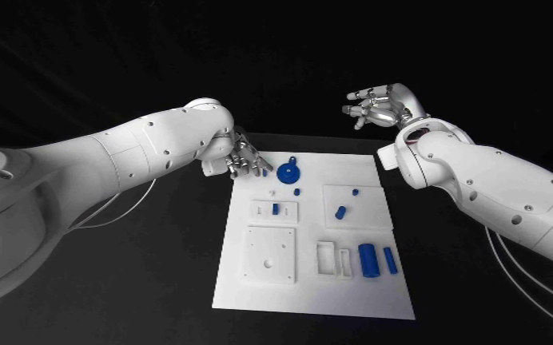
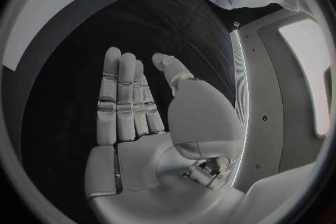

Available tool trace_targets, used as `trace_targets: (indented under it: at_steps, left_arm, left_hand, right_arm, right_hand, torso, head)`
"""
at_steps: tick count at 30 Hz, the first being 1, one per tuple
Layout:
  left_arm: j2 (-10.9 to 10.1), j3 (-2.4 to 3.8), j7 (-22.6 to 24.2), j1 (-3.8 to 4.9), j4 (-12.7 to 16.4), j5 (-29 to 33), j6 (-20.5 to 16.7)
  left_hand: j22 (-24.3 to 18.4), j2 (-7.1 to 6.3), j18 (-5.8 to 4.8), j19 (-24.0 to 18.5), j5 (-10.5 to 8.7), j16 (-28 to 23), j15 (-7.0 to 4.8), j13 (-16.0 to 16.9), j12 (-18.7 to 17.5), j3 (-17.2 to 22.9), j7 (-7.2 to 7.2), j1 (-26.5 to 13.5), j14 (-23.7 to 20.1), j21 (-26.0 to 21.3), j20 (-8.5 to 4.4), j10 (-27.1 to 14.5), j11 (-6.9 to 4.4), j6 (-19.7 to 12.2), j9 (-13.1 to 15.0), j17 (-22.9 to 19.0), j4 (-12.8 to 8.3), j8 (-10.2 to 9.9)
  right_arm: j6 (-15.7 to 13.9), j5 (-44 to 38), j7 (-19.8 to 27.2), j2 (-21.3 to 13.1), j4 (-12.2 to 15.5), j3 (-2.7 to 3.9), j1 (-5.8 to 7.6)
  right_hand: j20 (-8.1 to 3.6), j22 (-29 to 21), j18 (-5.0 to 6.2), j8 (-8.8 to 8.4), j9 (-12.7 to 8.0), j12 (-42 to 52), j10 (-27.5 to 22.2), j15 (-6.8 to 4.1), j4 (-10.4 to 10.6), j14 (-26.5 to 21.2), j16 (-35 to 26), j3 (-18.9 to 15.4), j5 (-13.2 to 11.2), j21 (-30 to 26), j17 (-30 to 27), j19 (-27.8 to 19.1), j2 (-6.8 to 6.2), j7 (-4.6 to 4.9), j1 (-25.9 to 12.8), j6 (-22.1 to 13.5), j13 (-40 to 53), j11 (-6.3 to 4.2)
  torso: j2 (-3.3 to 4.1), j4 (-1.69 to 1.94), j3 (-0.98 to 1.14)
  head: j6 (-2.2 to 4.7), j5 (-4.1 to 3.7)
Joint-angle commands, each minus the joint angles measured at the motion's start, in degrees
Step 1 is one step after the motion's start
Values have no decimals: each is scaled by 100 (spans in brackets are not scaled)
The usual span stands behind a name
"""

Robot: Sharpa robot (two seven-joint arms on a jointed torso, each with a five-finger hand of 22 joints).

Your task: Assemble the parts on the task board

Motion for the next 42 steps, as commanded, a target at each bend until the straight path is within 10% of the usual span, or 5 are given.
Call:
trace_targets:
  at_steps: [1,34,42]
  left_arm:
    - [31,-5,119,-24,-26,109,-59]
    - [70,-3,170,-33,-134,314,-117]
    - [37,-2,187,-33,-102,444,-127]
  left_hand:
    - [101,72,4,-11,27,39,-5,8,4,-20,6,-9,-29,16,14,236,23,-6,-10,-9,-61,-25]
    - [104,792,-11,-28,538,71,-24,18,12,-223,-59,521,-31,36,-4,236,-14,21,53,-14,-994,25]
    - [108,872,-19,-40,787,91,-57,7,37,-113,-182,818,-18,90,-25,243,-71,0,841,-4,-1291,467]
  right_arm:
    - [64,-47,50,9,2,1,-2]
    - [118,-47,30,30,-21,1,-2]
    - [132,-47,30,43,-41,1,-2]
  right_hand:
    - [-7,2,-72,-10,1,-19,-38,-9,9,-50,-31,31,27,27,-9,-49,-9,38,-49,-15,-5,-13]
    - [-7,14,-71,-8,2,-17,-38,-9,-3,-52,-31,53,30,41,-9,-57,-12,39,-55,-15,-5,-13]
    - [-7,14,-71,-8,2,-17,-38,-9,-3,-52,-31,53,30,41,-9,-57,-12,39,-55,-15,-5,-13]
  torso:
    - [-9,6,-1]
    - [-6,7,-3]
    - [-4,11,-2]
  head:
    - [-2,-1]
    - [4,-1]
    - [-8,2]
